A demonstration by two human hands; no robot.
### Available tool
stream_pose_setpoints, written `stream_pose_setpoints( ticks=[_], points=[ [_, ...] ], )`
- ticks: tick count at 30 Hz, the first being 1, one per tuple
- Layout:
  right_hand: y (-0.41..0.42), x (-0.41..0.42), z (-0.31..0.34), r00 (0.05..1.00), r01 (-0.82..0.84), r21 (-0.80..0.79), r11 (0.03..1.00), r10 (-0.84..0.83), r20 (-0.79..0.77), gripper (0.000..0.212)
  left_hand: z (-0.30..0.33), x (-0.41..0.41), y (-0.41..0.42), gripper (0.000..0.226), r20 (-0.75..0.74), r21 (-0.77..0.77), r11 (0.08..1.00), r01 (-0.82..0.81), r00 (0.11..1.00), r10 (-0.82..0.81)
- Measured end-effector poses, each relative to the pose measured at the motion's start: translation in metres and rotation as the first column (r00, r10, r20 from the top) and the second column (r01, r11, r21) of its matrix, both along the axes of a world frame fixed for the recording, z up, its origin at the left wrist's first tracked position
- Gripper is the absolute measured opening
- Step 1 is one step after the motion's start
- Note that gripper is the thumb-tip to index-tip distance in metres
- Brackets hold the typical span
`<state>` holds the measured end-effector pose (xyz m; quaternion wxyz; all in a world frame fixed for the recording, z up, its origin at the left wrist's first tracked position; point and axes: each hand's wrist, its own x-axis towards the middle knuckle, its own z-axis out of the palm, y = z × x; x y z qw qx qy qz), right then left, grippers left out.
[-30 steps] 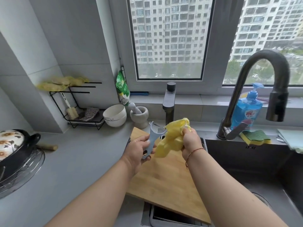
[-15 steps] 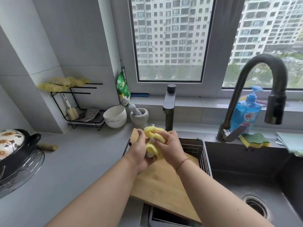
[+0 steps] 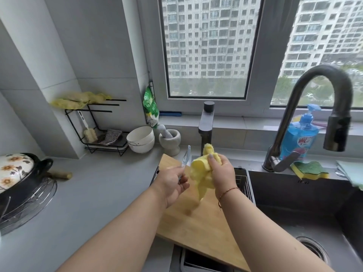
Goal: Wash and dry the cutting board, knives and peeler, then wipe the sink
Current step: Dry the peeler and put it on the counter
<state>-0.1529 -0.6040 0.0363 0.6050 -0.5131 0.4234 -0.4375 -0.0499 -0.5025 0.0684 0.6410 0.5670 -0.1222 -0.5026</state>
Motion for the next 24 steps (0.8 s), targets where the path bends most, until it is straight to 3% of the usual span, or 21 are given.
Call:
stream_pose_setpoints(
  ticks=[2,7,10,13,19,24],
  points=[
    [-0.005,-0.003,0.005,0.998,0.065,-0.023,0.998,-0.064,0.022,0.008,-0.006,0.002,-0.001,0.008,0.068,0.012,1.000,-0.020,0.997,0.019],
    [0.000,-0.002,0.015,1.000,-0.012,-0.251,0.968,0.011,-0.005,0.010,-0.016,0.005,-0.004,0.031,0.162,0.023,1.000,-0.019,0.987,0.015],
    [0.011,0.003,0.011,0.950,-0.215,-0.379,0.900,0.103,-0.293,0.018,-0.008,0.001,-0.005,0.039,0.162,-0.027,0.998,0.055,0.985,-0.050],
    [0.018,0.009,0.000,0.859,-0.356,-0.331,0.874,0.167,-0.484,0.029,-0.005,0.003,-0.003,0.048,0.053,-0.097,0.987,0.128,0.991,-0.124],
    [0.007,0.002,-0.009,0.807,-0.294,-0.254,0.921,0.097,-0.582,0.037,-0.019,0.013,0.007,0.045,0.031,-0.059,0.967,0.250,0.968,-0.248],
    [0.009,0.002,-0.015,0.801,-0.301,-0.216,0.929,0.124,-0.585,0.036,-0.025,0.015,0.003,0.030,-0.064,-0.124,0.975,0.186,0.979,-0.194]
  ],
)
